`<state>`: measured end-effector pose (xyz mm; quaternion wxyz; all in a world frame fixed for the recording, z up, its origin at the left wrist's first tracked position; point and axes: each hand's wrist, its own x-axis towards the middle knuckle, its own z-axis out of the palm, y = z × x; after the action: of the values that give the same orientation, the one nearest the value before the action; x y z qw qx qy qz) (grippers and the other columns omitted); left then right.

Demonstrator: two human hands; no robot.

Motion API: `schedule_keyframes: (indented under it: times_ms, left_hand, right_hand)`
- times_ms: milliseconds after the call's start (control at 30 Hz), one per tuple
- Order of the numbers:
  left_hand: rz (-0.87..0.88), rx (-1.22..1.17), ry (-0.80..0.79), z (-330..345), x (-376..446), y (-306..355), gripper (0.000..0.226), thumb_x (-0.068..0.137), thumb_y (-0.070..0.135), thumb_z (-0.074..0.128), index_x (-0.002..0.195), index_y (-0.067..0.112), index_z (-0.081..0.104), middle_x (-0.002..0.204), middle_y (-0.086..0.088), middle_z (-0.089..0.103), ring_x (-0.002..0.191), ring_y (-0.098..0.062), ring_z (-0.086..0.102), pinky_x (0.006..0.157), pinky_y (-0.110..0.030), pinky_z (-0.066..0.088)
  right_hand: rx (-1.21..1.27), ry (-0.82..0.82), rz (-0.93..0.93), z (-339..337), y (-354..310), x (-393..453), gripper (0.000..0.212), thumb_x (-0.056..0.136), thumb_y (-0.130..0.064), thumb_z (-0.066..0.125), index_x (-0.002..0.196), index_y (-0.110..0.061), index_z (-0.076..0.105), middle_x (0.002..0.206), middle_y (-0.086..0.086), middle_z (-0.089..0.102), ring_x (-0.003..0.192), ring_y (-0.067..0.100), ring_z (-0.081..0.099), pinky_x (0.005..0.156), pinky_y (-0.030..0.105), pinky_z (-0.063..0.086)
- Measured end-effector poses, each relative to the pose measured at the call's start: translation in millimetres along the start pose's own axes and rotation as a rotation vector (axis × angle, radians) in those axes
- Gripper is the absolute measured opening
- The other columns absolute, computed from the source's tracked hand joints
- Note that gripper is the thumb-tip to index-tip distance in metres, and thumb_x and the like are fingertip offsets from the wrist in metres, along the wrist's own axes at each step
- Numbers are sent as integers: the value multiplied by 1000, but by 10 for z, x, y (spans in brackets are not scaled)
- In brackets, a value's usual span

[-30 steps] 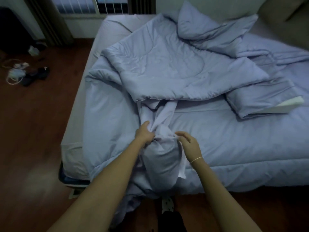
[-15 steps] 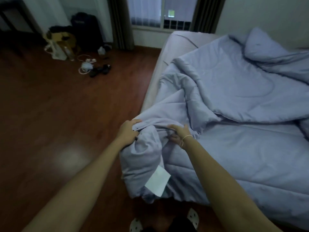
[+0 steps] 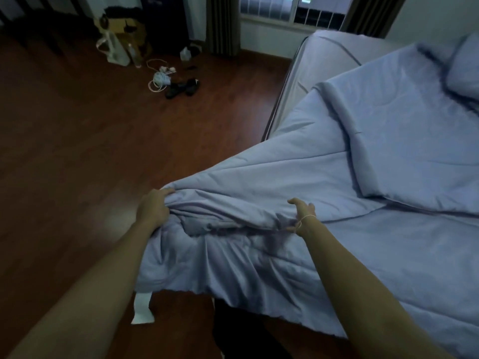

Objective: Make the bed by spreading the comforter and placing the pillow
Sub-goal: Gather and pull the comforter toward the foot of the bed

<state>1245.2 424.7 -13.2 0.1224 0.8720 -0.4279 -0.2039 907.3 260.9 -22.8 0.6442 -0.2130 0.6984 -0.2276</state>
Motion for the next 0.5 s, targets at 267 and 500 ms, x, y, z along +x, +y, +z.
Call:
schedule_keyframes:
  times_ms: [267, 500]
  left_hand:
    - [-55, 45, -173, 261, 777, 50, 47, 83, 11, 54, 129, 20, 55, 129, -18, 54, 115, -40, 53, 96, -44, 47]
    - [156, 134, -304, 369, 1369, 750, 48, 86, 18, 54, 134, 19, 49, 134, -13, 45, 118, -34, 50, 101, -46, 43]
  right_hand:
    - [9, -41, 18, 616, -143, 541, 75, 77, -23, 66, 140, -38, 27, 107, 8, 44, 73, 27, 49, 63, 38, 48]
    - [-153, -221, 2, 897, -388, 474, 20, 91, -22, 53, 110, -24, 59, 93, 1, 59, 85, 22, 60, 72, 35, 47]
